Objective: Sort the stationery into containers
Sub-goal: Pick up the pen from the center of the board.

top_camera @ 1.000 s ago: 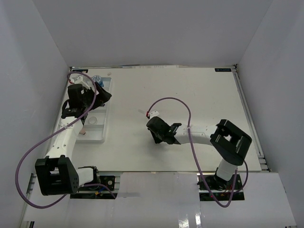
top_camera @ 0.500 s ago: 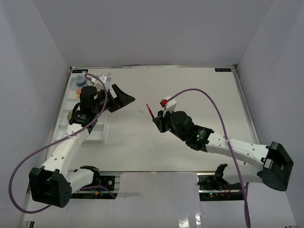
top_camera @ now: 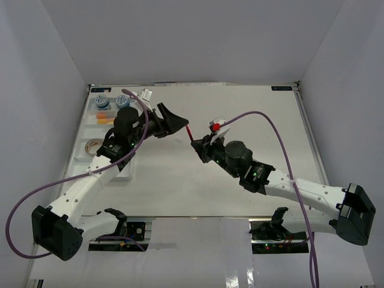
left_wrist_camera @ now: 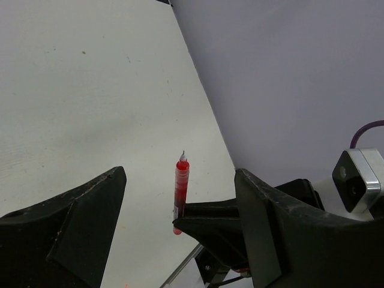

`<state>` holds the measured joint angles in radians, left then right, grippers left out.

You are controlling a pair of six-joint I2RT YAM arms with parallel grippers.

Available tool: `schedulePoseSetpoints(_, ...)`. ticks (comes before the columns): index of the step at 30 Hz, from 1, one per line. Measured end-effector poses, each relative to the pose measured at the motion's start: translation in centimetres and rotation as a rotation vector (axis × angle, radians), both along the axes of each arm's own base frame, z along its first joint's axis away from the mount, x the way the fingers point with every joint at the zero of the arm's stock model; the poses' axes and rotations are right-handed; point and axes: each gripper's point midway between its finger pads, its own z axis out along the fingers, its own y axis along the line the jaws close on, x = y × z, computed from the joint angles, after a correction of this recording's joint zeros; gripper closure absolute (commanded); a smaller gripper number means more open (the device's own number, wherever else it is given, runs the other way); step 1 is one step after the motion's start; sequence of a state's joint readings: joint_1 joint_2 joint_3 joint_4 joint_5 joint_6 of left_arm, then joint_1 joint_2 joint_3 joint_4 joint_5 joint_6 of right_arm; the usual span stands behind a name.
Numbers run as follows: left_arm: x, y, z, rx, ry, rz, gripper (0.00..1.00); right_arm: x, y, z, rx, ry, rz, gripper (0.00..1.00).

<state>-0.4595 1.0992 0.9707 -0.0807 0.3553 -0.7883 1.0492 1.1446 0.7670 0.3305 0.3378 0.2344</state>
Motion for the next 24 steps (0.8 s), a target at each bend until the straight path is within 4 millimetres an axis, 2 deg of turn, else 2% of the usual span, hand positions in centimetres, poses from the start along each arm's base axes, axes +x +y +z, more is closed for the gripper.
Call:
schedulePoseSetpoints(8,0.3,-2.6,-2.1,0.04,0.044,-0.017,0.36,0.0,-0.1,0.8,0.025,-0.018,0.001,0.92)
schedulePoseSetpoints(13,0.1,-3.9,-2.3,0.052,0.044,-0.037,0.56,0.0,-0.1,0.7,0.027,-0.019,0.0,0.92)
schedulePoseSetpoints(19,-0.3,-4.4,-1.9,0.052,0.026,-0.048,0.77,-0.1,-0.2,0.5,0.029,-0.02,-0.001,0.92)
schedulePoseSetpoints(20,-0.2,-4.4,-2.0,0.058,0.023,-0.046,0.83,-0.1,-0.2,0.6,0.032,-0.021,-0.002,0.92)
schedulePoseSetpoints(23,-0.1,-4.5,-2.0,0.062,0.013,-0.045,0.92,-0.1,-0.4,0.7,0.037,-0.025,-0.005,0.83)
schedulePoseSetpoints(24,-0.1,-4.5,-2.0,0.063,0.011,-0.047,0.93,-0.1,-0.4,0.8,0.037,-0.025,-0.007,0.75)
